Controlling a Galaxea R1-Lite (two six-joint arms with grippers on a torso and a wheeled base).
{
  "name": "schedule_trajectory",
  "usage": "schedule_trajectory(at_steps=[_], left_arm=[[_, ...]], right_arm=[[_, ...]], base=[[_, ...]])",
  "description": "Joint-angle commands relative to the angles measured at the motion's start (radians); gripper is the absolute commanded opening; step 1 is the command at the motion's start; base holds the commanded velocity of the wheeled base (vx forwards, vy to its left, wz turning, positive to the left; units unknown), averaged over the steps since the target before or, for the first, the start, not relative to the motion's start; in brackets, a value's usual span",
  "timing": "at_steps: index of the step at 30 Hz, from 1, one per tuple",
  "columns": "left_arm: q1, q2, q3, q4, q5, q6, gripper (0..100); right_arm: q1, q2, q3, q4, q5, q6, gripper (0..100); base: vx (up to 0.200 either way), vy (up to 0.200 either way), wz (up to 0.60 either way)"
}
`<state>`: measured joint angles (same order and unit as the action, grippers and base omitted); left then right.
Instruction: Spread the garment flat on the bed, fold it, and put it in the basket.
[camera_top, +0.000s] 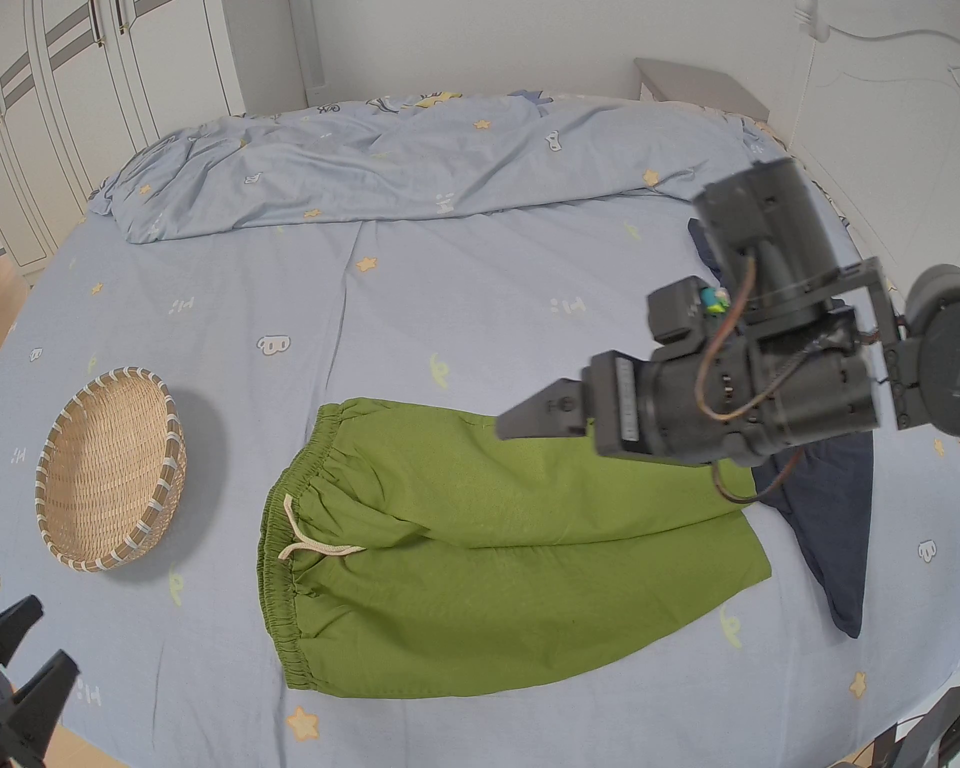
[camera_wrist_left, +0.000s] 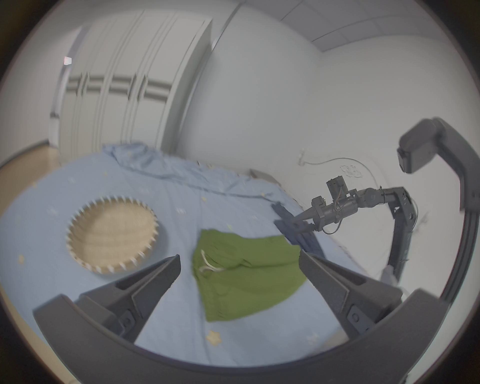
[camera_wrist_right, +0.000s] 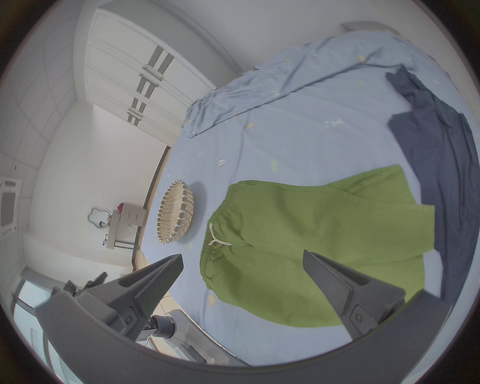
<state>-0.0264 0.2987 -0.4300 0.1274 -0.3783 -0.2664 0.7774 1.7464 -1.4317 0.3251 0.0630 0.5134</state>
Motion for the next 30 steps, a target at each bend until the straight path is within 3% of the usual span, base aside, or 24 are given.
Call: schedule_trajectory(at_steps=[1,7,10,12,18,19,22,30], left_arm=[[-0.02,0.461,0.066,-0.077,-0.226,-0.142,100],[-0.018,0.697,0.205,-0.335,-0.271,-0.105,100],[-0.026,0.751,0.298,-0.425,-0.271,-0.065,100],[-0.021,0.774,0.359,-0.466,-0.271,-0.019,100],[-0.015,0.797,0.409,-0.48,-0.278,-0.01,100],[-0.029,0.838,0.399,-0.48,-0.332,-0.01,100],[-0.029,0.907,0.381,-0.485,-0.386,-0.007,100],[-0.046,1.209,0.344,-0.621,-0.427,0.056,100]], right_arm=[[-0.264,-0.269,0.353,-0.086,0.172,-0.006,100],[-0.351,-0.301,0.614,-0.356,0.175,-0.039,100],[-0.405,-0.329,0.66,-0.423,0.178,-0.064,100],[-0.431,-0.338,0.666,-0.431,0.202,-0.069,100],[-0.448,-0.34,0.669,-0.432,0.236,-0.082,100],[-0.446,-0.335,0.679,-0.432,0.244,-0.099,100],[-0.443,-0.334,0.686,-0.434,0.245,-0.107,100],[-0.448,-0.341,0.677,-0.439,0.25,-0.108,100]], base=[[0.0,0.0,0.0],[0.0,0.0,0.0],[0.0,0.0,0.0],[0.0,0.0,0.0],[0.0,0.0,0.0],[0.0,0.0,0.0],[0.0,0.0,0.0],[0.0,0.0,0.0]])
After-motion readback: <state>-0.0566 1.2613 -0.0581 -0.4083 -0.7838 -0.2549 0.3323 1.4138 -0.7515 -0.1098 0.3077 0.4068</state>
